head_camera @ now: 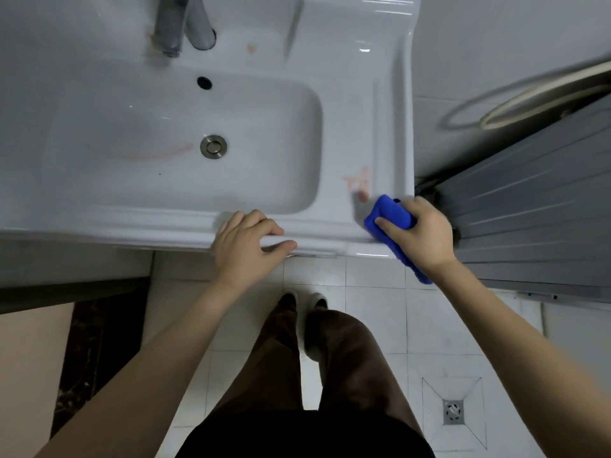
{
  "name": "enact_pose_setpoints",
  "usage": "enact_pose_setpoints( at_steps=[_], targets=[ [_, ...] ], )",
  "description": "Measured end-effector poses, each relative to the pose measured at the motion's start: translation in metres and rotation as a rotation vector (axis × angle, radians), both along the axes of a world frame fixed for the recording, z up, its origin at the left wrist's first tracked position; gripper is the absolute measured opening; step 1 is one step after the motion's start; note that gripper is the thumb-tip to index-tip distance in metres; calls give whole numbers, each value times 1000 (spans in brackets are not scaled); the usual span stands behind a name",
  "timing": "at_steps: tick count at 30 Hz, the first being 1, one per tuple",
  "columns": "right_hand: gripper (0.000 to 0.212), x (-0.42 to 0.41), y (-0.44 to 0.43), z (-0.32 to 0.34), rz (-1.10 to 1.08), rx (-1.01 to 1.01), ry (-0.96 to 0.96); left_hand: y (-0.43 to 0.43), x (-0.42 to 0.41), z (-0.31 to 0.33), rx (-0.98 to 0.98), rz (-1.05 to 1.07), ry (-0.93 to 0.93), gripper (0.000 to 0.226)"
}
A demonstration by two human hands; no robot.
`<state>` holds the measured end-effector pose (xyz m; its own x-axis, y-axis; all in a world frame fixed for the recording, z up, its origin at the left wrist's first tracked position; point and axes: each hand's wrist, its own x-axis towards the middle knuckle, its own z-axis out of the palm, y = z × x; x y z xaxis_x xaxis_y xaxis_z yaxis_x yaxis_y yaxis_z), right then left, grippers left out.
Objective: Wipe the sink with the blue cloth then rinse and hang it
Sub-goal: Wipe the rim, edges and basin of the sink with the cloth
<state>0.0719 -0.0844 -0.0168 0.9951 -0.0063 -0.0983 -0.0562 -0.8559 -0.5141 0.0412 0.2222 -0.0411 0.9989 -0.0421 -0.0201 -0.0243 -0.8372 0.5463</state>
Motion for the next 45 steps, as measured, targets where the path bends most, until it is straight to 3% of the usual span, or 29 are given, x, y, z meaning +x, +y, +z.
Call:
enact_pose_setpoints(
  at_steps=[7, 16, 24, 33, 40, 42, 45],
  targets=[
    [31, 117, 2, -3, -7, -101, -58, 1, 2, -12, 0, 9, -41, 37],
    [27, 10, -7, 7, 108, -2, 56, -3, 3, 0, -30, 26, -7, 39],
    [32, 183, -5, -4, 20, -53, -31, -3, 6, -8, 22, -9, -87, 38],
    [24, 56, -17, 6, 164, 24, 64, -3, 7, -9, 50, -9, -71, 57],
    [39, 250, -12, -4, 12, 47, -73, -3, 6, -23, 104, 34, -127, 46],
    [39, 261, -11, -3, -1, 56, -68, -5, 7, -22, 127, 44, -116, 42],
    [34, 207, -14, -2, 22, 56, -2, -7, 8, -18, 128, 56, -89, 39]
  ],
)
